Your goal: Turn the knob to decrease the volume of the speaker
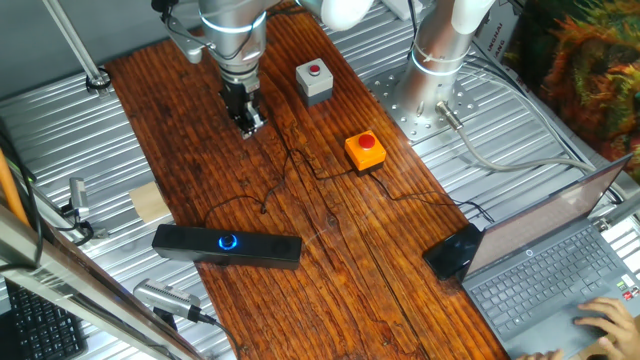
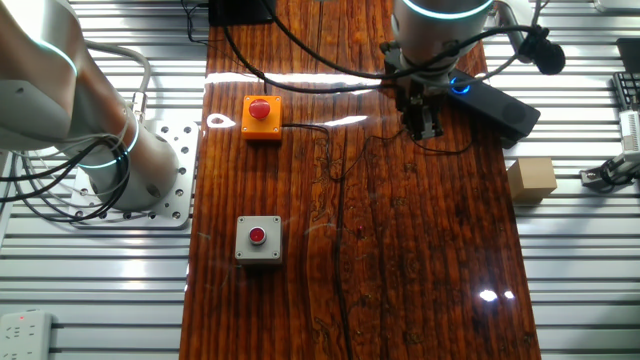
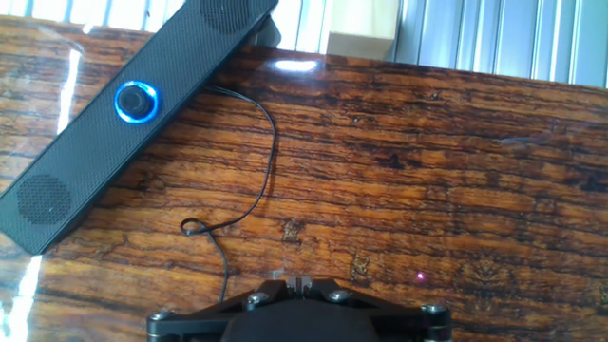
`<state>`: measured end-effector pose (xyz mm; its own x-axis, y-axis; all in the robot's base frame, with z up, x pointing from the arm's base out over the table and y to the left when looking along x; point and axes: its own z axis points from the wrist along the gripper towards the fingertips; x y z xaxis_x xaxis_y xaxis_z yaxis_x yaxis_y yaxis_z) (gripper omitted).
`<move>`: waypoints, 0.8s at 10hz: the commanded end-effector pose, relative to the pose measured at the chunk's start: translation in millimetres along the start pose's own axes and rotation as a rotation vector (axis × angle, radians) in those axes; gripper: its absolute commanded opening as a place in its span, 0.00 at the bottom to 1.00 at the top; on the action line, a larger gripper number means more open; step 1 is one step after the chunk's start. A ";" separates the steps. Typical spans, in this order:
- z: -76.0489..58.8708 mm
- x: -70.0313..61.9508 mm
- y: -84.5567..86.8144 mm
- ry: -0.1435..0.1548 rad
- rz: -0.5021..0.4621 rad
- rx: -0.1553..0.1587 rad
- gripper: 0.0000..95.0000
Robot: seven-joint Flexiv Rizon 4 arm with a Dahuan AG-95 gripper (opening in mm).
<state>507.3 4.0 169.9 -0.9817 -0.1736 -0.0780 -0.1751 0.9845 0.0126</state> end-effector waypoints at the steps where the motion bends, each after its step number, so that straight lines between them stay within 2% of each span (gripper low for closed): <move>1: 2.7 -20.7 -2.1 0.001 -0.015 -0.007 0.00; 3: 0.8 -64.6 11.5 0.017 -0.015 -0.014 0.00; 5: 1.0 -89.6 38.4 0.015 -0.004 -0.022 0.00; 6: 4.6 -98.9 56.4 0.008 0.011 -0.038 0.00; 7: 11.7 -108.7 83.6 -0.001 0.031 -0.054 0.00; 8: 16.5 -111.4 97.8 -0.007 0.038 -0.068 0.00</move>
<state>596.3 108.9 165.8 -0.9864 -0.1423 -0.0821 -0.1483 0.9863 0.0726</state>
